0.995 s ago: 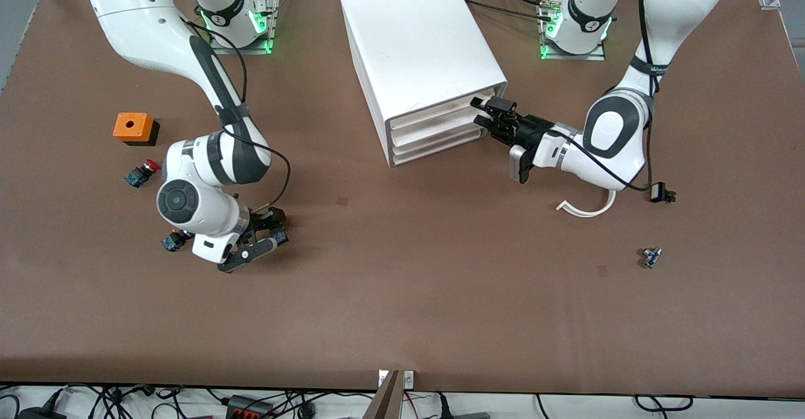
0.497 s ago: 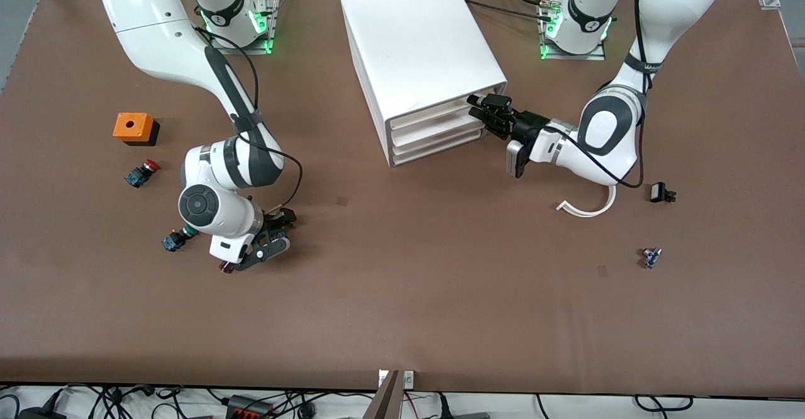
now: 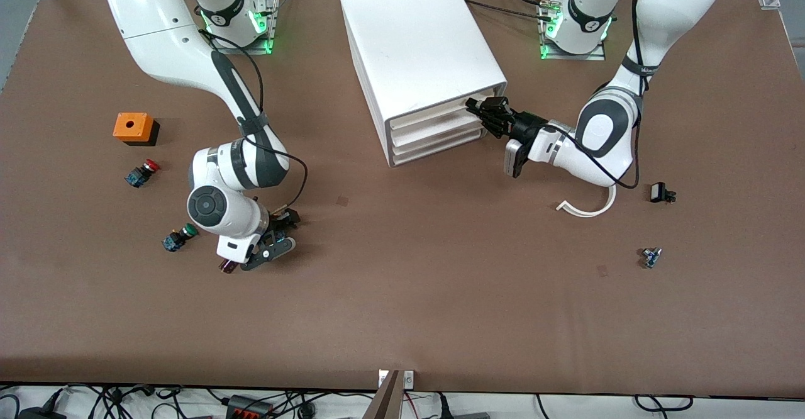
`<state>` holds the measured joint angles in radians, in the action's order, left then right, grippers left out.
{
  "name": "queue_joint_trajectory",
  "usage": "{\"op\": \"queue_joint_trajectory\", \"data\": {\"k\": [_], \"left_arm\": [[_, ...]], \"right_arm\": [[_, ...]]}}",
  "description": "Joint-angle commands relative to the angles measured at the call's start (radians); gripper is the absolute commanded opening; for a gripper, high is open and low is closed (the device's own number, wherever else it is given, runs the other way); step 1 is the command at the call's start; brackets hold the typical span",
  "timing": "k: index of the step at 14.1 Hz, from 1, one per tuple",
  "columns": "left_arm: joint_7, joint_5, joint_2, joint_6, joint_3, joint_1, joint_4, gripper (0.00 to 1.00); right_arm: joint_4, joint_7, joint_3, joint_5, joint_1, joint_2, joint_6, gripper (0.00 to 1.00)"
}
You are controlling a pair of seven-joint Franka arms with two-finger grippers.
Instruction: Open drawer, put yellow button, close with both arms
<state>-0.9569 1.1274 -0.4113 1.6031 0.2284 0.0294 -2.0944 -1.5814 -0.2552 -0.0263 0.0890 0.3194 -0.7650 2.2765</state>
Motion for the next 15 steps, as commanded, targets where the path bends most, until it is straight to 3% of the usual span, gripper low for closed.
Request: {"op": "queue_joint_trajectory", "data": {"k": [1,2,5,8,11,14,15], "left_arm": [[0.01,0.015,-0.006,0.012,-0.001,-0.006,0.028,0.01],[0.012,0.015,-0.009,0.017,-0.01,-0.006,0.03,0.01],[0.017,0.006,-0.066,0.044,-0.015,-0.014,0.095,0.01],[0.017,-0.021,-0.148,0.069,-0.04,-0.016,0.2,0.01],[0.02,-0.037,-0.208,0.089,-0.044,-0.025,0.287,0.02],[0.023,-0.064,-0.207,0.09,-0.075,-0.029,0.313,0.06],[0.038,-0.078,-0.207,0.089,-0.075,-0.039,0.323,0.4]], "right_arm": [[0.009,-0.025,0.002,0.008,0.003,-0.01,0.003,0.75],[0.009,-0.027,0.0,0.008,0.003,-0.008,0.003,0.54],[0.014,-0.024,0.0,0.009,0.001,-0.007,0.001,0.03],[0.03,-0.022,0.002,0.015,0.004,0.006,0.0,0.0],[0.064,-0.006,0.0,0.021,0.035,0.084,-0.009,0.0],[0.168,0.017,0.0,0.018,0.059,0.133,-0.133,0.0],[0.213,0.022,0.0,0.017,0.07,0.147,-0.208,0.0]]}}
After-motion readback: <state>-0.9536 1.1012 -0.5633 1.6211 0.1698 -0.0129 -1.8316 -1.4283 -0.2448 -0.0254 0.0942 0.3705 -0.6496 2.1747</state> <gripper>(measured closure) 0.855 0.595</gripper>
